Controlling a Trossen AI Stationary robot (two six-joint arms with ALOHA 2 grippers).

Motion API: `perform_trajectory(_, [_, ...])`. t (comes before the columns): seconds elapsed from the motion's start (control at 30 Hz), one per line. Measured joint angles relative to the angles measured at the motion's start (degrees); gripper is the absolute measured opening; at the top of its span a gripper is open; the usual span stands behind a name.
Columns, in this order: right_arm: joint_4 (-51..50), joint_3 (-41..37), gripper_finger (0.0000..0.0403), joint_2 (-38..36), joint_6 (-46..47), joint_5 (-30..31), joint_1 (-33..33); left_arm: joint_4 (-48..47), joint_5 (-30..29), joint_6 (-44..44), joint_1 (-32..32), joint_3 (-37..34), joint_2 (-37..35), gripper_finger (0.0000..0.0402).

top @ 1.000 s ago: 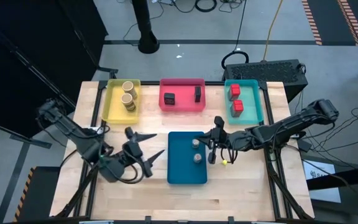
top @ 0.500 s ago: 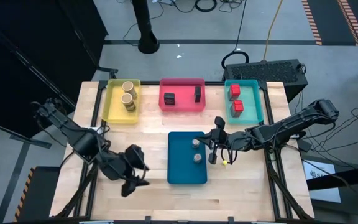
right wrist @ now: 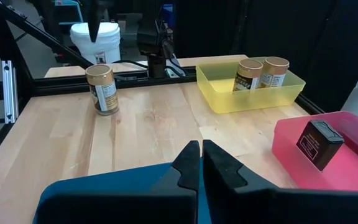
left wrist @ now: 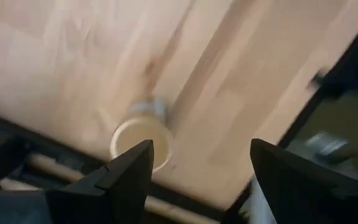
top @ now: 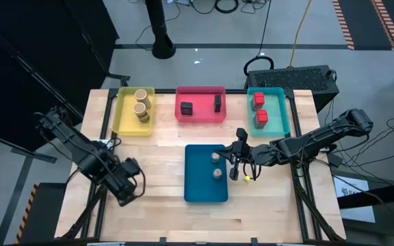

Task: Sort spices by type
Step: Put the gold seasoning bottle into the yellow bin

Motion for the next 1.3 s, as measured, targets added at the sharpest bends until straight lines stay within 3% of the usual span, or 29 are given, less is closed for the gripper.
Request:
perform_trajectory(0.1, [-0.08,0.00,0.0000,0.00,-0.04,0.00,0.00,0.54,2.60,3.63,-1.82,-3.78,0.24,0.0271])
perform_trajectory(0.23, [-0.34,0.00,0.0000,0.02,-0.04,-0.04,0.00,0.81,1.54,9.91,-5.34,-6.87,-0.08,0.0271])
perform_trajectory(0.73, [-0.36,0.00,0.0000,0.04,-0.24,-0.26,-0.63,3.74,-7.85,7.20,-7.98,-15.98,-11.01,0.0271])
perform_trajectory(1.0, [-0.40,0.00,0.0000,0.04,1.14,-0.24,-0.63,5.54,-8.69,4.18,-7.94,-16.30,-10.91,0.0271])
perform_trajectory(1.3, [-0.40,0.00,0.0000,0.22,1.46,-0.23,-0.63,8.63,-8.13,10.08,-7.99,-16.30,-10.93,0.0273])
